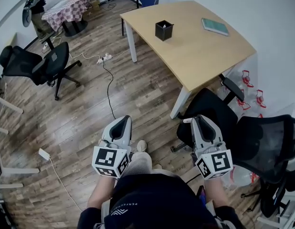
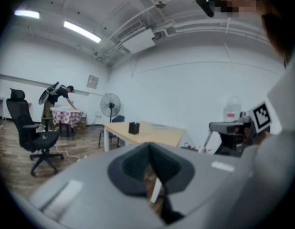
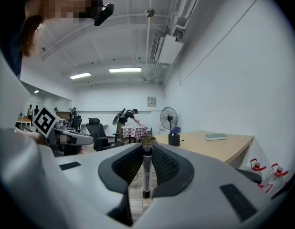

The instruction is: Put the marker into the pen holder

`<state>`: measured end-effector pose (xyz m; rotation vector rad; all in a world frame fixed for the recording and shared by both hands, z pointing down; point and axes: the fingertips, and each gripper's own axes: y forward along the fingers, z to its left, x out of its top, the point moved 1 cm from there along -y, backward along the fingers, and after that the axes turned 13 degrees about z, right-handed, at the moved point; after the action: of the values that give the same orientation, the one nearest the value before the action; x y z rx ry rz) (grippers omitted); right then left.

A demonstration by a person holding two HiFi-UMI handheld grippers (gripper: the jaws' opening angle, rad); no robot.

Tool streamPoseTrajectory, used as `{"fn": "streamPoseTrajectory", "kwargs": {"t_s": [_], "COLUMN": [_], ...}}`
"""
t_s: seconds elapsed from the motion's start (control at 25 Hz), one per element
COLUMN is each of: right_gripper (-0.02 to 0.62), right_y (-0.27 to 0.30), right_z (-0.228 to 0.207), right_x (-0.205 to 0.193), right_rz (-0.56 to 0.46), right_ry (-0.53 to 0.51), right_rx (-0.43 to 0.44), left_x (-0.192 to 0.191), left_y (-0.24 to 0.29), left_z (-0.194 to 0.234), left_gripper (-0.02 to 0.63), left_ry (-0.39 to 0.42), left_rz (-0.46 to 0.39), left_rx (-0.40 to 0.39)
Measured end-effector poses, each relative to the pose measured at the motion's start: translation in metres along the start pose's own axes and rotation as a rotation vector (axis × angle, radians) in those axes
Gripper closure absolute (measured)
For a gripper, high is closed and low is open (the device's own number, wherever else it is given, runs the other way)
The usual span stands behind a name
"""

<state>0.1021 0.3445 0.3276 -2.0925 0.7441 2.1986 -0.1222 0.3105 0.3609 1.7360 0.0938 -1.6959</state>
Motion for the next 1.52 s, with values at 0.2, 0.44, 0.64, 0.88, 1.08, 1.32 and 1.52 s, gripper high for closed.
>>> {"fn": "streamPoseTrajectory", "kwargs": {"t_s": [0.2, 0.44, 0.64, 0.88, 1.08, 1.32, 1.52], "right_gripper": [0.538, 0.54, 0.539, 0.538, 0.538, 0.538, 0.538], "right_y": [0.028, 0.081, 0.126, 0.172, 0.202, 0.233, 0.269], "right_z": [-0.007, -0.016, -0.013, -0.005, 0.008, 0.008, -0.001], "right_x": [0.01, 0.03, 0.046, 0.065, 0.078, 0.09, 0.103], "right_rz": [0.016, 0.028, 0.039, 0.045, 0.057, 0.078, 0.063], "right_ry": [0.0, -0.012, -0.03, -0.052, -0.086, -0.11, -0.12], "right_rx": [-0.009, -0.006, 0.004, -0.006, 0.003, 0.009, 0.036], "left_x": [0.013, 0.029, 0.043, 0.052, 0.057, 0.058, 0.064], "left_y": [0.024, 0.057, 0.081, 0.103, 0.118, 0.136, 0.162], "left_z": [0.021, 0.057, 0.092, 0.13, 0.159, 0.18, 0.199], "left_gripper": [0.601, 0.601, 0.601, 0.601, 0.601, 0.601, 0.601], "left_ry": [-0.009, -0.018, -0.027, -0.027, -0.033, -0.057, -0.07], "left_rz": [-0.001, 0.007, 0.006, 0.018, 0.022, 0.032, 0.038], "left_rx": [-0.009, -0.008, -0.008, -0.033, -0.04, -0.043, -0.031]}}
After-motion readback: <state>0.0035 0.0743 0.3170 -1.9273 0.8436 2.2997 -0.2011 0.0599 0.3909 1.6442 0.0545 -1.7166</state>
